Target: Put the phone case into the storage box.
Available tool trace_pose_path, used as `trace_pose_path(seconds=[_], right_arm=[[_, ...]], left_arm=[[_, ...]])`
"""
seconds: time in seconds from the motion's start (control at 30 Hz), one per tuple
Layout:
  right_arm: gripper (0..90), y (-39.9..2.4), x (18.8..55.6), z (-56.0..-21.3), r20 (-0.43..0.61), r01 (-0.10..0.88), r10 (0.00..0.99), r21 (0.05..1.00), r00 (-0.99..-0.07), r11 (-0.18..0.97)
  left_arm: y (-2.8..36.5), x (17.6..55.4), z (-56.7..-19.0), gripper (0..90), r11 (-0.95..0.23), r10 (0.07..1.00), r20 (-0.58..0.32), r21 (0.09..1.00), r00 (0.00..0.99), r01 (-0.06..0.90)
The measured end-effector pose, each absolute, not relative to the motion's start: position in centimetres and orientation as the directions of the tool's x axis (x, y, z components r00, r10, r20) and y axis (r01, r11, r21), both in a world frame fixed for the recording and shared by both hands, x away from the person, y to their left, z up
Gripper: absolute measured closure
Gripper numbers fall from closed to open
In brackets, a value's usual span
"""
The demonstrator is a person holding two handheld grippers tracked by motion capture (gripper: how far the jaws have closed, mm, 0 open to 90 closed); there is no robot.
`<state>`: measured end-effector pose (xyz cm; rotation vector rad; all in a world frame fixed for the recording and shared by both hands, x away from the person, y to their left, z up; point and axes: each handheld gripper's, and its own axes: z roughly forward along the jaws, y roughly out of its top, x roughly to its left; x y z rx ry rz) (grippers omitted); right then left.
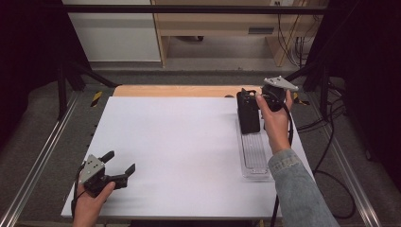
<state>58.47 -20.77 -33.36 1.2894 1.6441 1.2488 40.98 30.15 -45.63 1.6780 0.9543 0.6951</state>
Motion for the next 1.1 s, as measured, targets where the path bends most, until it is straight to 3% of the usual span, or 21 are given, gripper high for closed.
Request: trace_pose_path(seconds=[0.33, 1.1], right_arm=[[5.5, -20.3, 57.6, -33.1, 0.03, 0.289, 0.949, 0.955, -0.313, 0.066], [4.4, -21.2, 55.8, -32.4, 0.044, 0.267, 0.948, 0.963, -0.317, 0.045]], left_arm=[[30.2, 41.0, -45.7, 5.1, -0.15, 0.857, -0.004, 0.955, 0.515, 0.257], [30.1, 40.6, -45.4, 4.8, -0.156, 0.852, 0.004, 0.957, 0.523, 0.246]])
